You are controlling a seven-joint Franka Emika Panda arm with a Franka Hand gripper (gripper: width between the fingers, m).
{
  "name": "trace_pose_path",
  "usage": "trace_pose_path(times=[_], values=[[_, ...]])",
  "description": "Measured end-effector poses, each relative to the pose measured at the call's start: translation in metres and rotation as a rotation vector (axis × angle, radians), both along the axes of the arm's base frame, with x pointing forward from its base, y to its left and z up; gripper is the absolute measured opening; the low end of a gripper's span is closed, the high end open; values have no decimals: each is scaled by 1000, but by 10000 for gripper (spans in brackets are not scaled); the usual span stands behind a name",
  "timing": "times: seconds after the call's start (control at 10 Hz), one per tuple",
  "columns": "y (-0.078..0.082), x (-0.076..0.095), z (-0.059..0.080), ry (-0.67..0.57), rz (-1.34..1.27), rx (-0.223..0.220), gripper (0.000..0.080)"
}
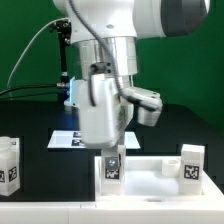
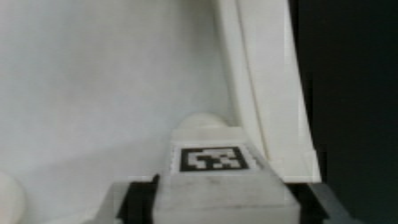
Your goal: Assemble square table
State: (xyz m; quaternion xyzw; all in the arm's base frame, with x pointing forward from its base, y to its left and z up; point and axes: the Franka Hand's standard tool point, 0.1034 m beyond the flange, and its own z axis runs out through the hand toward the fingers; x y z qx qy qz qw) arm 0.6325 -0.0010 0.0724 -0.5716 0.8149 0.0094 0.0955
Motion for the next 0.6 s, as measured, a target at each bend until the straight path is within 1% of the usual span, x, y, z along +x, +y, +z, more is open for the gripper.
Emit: trace_pose_path(times=[0.1,0.2,0.4,0.5,0.6], values=[[-1,-1,-1,12,-79,12,285],[-2,-2,-2,18,-115,15,285],[-3,-2,-2,21,-119,14,285],[-3,-2,-2,21,-117,13,467],[-2,-2,-2,19,-112,13,467]])
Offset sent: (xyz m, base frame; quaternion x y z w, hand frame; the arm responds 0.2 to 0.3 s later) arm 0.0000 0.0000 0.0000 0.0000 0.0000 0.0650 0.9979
